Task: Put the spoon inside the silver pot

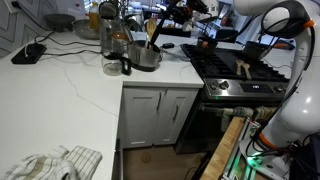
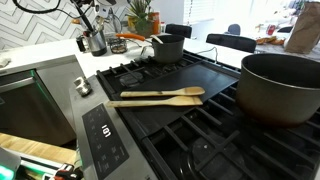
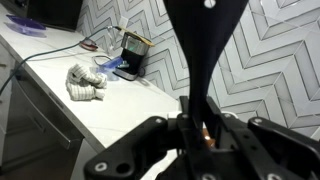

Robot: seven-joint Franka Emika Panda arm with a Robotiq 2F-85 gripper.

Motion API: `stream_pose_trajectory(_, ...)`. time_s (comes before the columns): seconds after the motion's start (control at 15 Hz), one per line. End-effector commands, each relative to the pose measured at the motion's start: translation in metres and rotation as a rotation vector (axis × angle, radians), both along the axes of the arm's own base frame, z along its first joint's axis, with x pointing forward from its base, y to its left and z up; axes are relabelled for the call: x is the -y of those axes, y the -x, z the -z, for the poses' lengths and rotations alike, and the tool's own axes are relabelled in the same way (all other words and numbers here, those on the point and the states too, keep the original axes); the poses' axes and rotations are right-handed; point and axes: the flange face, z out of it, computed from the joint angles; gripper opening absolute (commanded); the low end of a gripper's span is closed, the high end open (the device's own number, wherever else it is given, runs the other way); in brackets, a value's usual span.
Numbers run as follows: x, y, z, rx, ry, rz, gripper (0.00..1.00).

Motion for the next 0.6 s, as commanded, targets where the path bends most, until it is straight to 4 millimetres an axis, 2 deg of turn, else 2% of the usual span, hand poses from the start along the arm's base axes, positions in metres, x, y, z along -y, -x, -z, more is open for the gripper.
stream_pose_trajectory(0.0,0.009,-0.009,0.013,-0.094,-0.005,0.014,0.05)
stream_pose_trajectory(0.53,0.031,-0.008,0.040,-0.208,-0.015,0.028,0.05)
